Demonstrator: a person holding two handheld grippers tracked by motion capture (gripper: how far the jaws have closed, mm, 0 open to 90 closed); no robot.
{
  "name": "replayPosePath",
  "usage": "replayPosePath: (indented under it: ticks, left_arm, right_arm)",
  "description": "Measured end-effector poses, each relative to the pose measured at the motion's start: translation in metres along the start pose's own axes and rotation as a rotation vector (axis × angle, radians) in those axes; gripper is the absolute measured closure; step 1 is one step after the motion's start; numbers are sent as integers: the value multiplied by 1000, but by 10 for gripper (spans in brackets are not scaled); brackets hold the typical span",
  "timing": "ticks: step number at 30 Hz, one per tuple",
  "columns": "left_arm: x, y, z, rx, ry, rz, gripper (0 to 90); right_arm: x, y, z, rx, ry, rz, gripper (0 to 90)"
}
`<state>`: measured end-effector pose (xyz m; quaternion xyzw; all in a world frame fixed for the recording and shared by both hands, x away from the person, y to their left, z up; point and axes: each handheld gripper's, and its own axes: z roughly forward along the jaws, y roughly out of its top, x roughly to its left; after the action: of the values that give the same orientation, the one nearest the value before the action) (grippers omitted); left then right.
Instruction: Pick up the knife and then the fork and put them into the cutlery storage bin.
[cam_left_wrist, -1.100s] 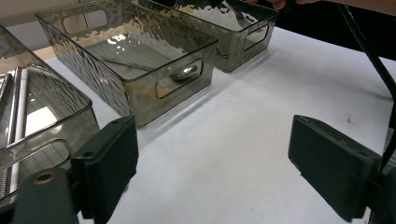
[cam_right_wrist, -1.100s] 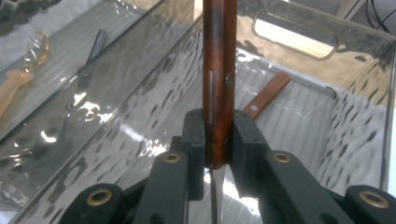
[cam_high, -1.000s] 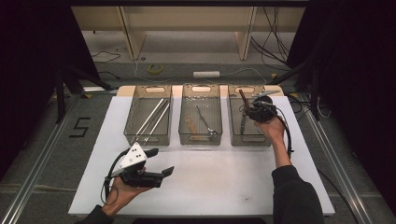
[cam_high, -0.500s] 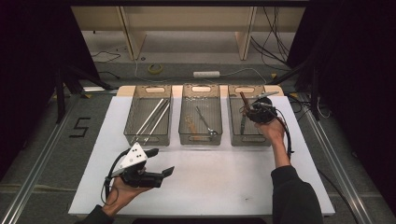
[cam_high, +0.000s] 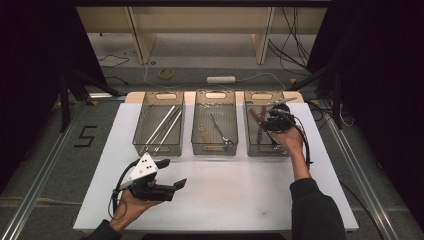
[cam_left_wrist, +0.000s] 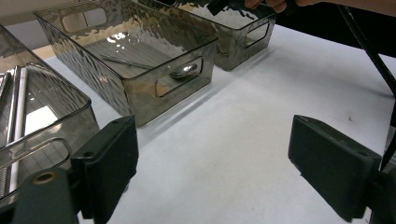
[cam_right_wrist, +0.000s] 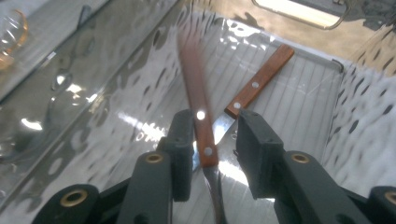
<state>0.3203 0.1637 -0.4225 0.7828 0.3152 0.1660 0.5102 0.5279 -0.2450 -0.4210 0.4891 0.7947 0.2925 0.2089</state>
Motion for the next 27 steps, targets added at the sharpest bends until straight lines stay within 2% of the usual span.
replayPosePath:
  ticks: [6,10,12,16,19,23,27]
  left_arm:
    - [0,0,0,1,-1,-1,156]
    - [0,0,0,0,-3,-5,156]
    - [0,0,0,-2,-4,-12,156]
    - [0,0,1,-1,-7,-12,156]
    - [0,0,0,-5,-8,-17,156]
    - [1,0,0,-6,-9,-19,156]
    - [1,0,0,-8,-11,-25,156]
  right_arm:
    - [2,2,-9,-34,19,1,593]
    - [6,3,-18,-63,64,-10,571]
    - [10,3,-24,-80,85,-31,551]
    - [18,0,-37,-141,156,-13,497]
    - [28,-3,-48,-158,200,-22,442]
    - [41,-10,-59,-185,235,-24,399]
    - [50,-18,-67,-212,248,-30,369]
